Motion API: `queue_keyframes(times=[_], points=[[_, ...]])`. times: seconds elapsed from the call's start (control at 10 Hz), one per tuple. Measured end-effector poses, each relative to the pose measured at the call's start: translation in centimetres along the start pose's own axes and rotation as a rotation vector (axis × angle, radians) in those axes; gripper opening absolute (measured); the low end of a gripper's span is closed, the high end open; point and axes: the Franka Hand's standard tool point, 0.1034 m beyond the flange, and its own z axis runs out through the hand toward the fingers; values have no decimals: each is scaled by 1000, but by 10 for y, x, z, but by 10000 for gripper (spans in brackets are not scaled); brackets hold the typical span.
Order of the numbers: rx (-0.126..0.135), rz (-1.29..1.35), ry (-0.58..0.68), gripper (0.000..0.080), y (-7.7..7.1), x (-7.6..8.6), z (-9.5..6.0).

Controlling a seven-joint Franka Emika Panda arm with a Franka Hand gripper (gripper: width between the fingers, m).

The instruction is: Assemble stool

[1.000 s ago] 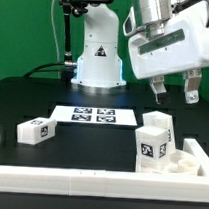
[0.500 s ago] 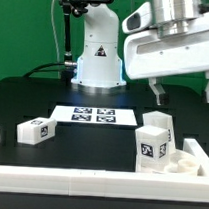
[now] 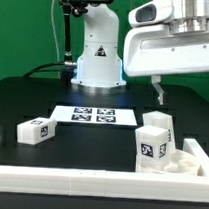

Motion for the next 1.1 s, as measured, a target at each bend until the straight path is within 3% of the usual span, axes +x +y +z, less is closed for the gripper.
queue_keyframes(times=[0.6, 1.1], points=[[-40, -672, -6, 649, 15, 5, 2], [-42, -715, -47, 649, 20, 4, 3]])
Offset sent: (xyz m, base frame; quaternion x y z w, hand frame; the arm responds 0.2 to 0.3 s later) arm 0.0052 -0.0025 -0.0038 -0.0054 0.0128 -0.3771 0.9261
